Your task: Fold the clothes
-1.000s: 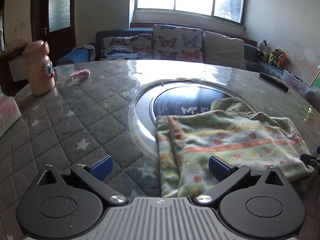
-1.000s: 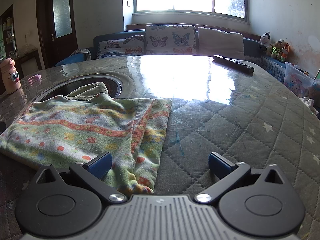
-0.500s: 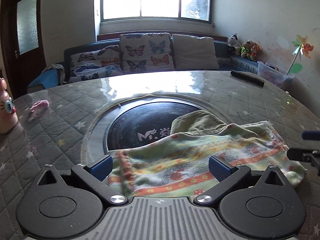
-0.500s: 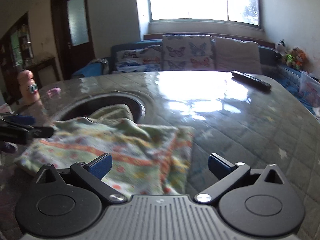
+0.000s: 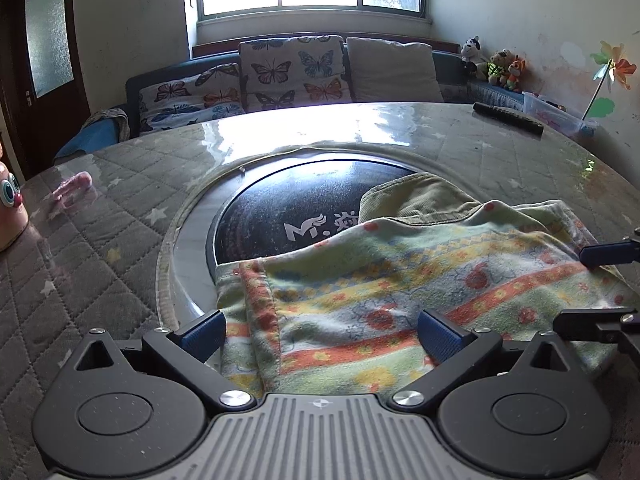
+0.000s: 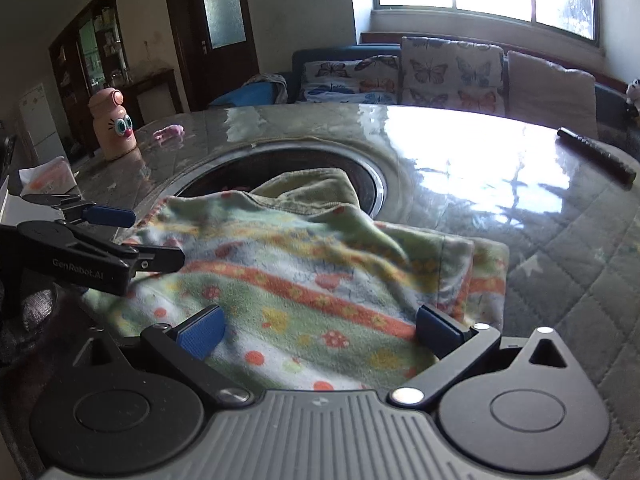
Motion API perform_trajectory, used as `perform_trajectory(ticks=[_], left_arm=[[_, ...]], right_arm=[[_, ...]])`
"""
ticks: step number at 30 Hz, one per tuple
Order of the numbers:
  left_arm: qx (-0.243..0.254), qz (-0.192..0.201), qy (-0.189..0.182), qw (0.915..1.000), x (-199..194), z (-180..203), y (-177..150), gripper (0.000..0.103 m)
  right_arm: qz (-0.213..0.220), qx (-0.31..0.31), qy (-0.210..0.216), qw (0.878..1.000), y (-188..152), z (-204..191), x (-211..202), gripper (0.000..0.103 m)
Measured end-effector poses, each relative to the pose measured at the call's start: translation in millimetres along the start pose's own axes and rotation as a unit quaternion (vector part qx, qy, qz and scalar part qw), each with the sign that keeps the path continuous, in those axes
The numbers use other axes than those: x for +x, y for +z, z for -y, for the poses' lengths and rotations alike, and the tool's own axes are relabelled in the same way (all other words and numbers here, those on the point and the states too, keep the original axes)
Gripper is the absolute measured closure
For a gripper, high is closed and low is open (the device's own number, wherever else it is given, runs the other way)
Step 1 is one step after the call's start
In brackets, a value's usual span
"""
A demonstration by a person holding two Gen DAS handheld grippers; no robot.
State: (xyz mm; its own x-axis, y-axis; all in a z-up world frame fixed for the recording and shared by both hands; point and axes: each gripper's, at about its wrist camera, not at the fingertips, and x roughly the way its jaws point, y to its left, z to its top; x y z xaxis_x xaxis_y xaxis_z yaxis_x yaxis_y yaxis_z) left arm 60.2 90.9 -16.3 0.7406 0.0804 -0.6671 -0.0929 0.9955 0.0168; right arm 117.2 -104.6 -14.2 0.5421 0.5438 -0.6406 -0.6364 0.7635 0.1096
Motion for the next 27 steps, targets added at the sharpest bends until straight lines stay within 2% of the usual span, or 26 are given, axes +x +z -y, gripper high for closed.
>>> perform_trajectory(ticks=[3,6,10,15,21,27], left_arm=[[0.000,0.003,0.004,1.0000,-2.6,-1.6,6.7,0.000],[0.004,0.015,0.005,0.9999,-3.4,-2.7,19.1,0.000],[0.016,0.013,0.015,0.9997,11.0,0.6,34.0,0.000],[0.024,0.000,0.022,0.9995,32.7,3.6,45.9,0.000],[0.008,-0.022,0.025,0.9994,50.2,-4.6,47.1,0.000],[-0.004,-0.017,0.028,0.9995,39.0,-13.9,47.1,0.000]], right_arm=[[-0.009,0.000,0.002,1.000,-0.8,2.4,3.7,0.000],[-0.001,-0.006,0.002,1.000,9.2,5.5,2.8,0.000],[0.007,-0.015,-0.001,1.000,27.6,12.6,14.6,0.001],[-0.011,0.021,-0.001,1.000,29.9,32.8,35.3,0.005],[-0.009,0.030,-0.011,0.999,27.4,36.2,28.7,0.006],[-0.009,0.007,-0.028,1.000,29.8,27.9,27.4,0.009]])
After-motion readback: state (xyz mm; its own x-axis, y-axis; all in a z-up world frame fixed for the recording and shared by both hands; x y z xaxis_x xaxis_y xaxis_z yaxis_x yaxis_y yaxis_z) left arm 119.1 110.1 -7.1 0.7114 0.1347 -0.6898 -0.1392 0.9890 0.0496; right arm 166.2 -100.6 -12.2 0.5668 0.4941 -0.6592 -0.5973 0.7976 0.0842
